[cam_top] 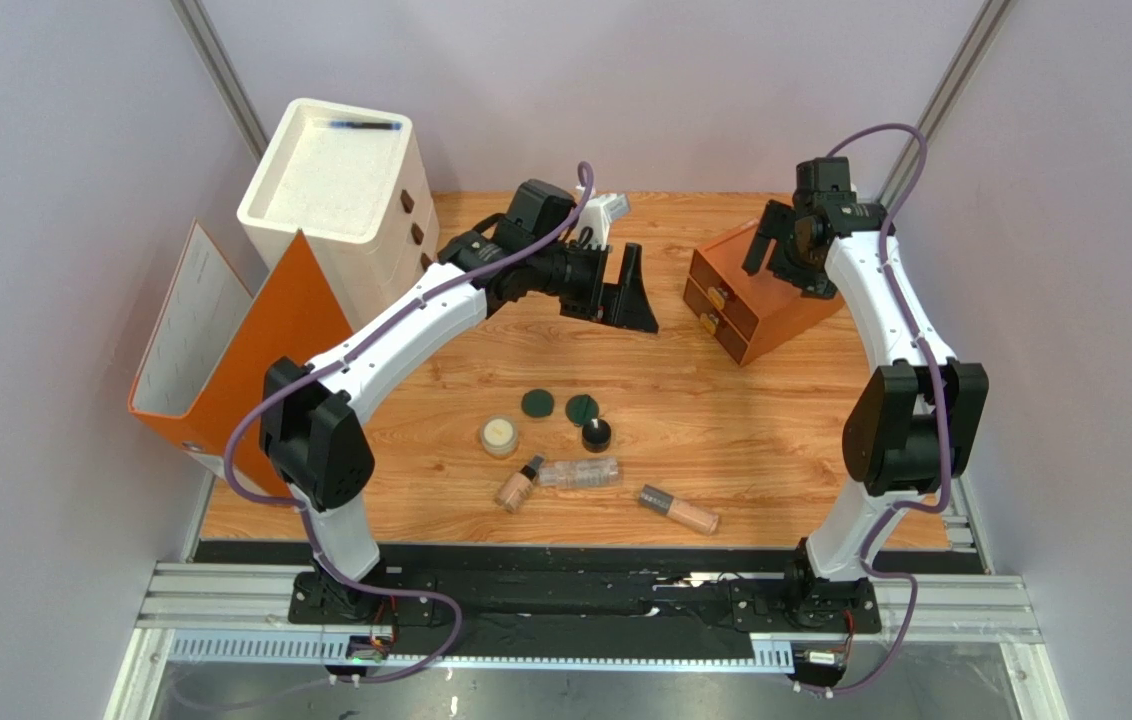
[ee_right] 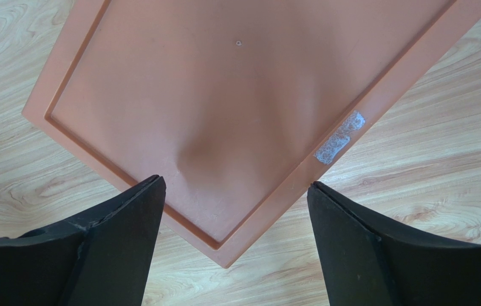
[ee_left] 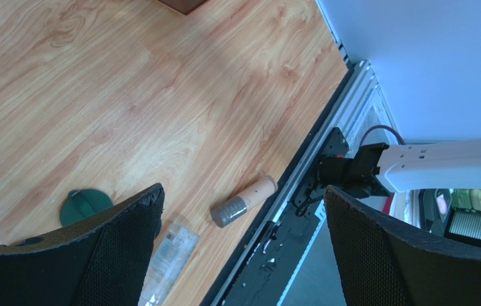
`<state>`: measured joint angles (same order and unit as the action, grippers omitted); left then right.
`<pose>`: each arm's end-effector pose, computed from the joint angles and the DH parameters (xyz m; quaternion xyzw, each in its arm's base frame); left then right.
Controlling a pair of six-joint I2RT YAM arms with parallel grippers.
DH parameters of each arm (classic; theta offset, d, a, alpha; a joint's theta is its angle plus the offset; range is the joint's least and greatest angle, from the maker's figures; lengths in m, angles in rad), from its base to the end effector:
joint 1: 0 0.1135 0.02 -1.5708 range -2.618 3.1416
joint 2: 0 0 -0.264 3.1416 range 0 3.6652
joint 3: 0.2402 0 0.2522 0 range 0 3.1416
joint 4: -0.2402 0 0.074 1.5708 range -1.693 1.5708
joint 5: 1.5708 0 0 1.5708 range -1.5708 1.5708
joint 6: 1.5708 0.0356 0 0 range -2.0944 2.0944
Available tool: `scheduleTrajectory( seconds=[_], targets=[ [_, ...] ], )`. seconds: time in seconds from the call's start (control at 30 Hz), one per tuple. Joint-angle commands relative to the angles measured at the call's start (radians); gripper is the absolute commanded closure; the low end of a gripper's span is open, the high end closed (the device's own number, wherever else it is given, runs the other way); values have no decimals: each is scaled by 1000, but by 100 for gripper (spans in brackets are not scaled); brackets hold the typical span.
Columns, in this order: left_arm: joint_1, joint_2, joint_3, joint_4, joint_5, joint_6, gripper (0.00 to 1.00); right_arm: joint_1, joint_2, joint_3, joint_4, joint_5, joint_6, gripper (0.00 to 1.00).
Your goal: Organize the makeup
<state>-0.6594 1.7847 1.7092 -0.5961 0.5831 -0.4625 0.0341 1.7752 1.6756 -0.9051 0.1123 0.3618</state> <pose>0.3089 -0.2642 0.3483 0.2091 0.8462 -0.4407 0.2148 0.3819 0.0090 0.3150 0.1719 0.9433 0.0020 0.2840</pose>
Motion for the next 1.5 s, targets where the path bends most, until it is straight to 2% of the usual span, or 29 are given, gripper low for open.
scheduleTrajectory(
  seconds=[0.0, 0.27, 0.33, 0.37, 0.4, 0.43, 0.47, 0.63, 0.77, 0.87, 0.97, 1.1, 1.37, 1.47],
  targets=[
    [0, 48, 50, 53, 50, -39, 2, -5, -10, 29, 11, -20, -26, 14],
    [-3, 171, 171, 56, 98, -85, 4, -10, 35, 75, 8, -8, -38, 15],
    [-9, 197, 193, 70, 100, -103, 4, -16, 56, 81, 5, -11, -43, 20],
    [-11, 206, 197, 76, 100, -108, 5, -19, 69, 81, 5, -25, -44, 27],
    [-12, 223, 210, 90, 93, -119, 7, -20, 91, 79, 0, -39, -47, 41],
    [-19, 231, 217, 93, 92, -123, 9, -25, 101, 78, -9, -49, -47, 89],
    [-20, 240, 224, 99, 89, -131, 10, -25, 110, 72, -15, -56, -43, 100],
    [-28, 327, 293, 151, 86, -221, 9, -25, 130, 23, -9, -82, -41, 100],
    [-28, 396, 300, 248, 60, -388, 9, -26, 141, 7, -11, -95, -47, 100],
    [-31, 449, 279, 337, 38, -517, 16, -25, 142, -14, -6, -99, -40, 100],
    [-32, 476, 250, 349, -21, -597, 19, -25, 138, -33, 11, -97, -35, 100],
    [-31, 501, 228, 426, -91, -666, 22, -25, 142, -25, 11, -141, -37, 100],
    [-34, 634, 423, 417, -83, -720, 25, -63, 138, -39, 8, -158, -38, 100],
    [-34, 647, 415, 461, -89, -748, 25, -71, 139, -57, 8, -168, -38, 100]
  ],
)
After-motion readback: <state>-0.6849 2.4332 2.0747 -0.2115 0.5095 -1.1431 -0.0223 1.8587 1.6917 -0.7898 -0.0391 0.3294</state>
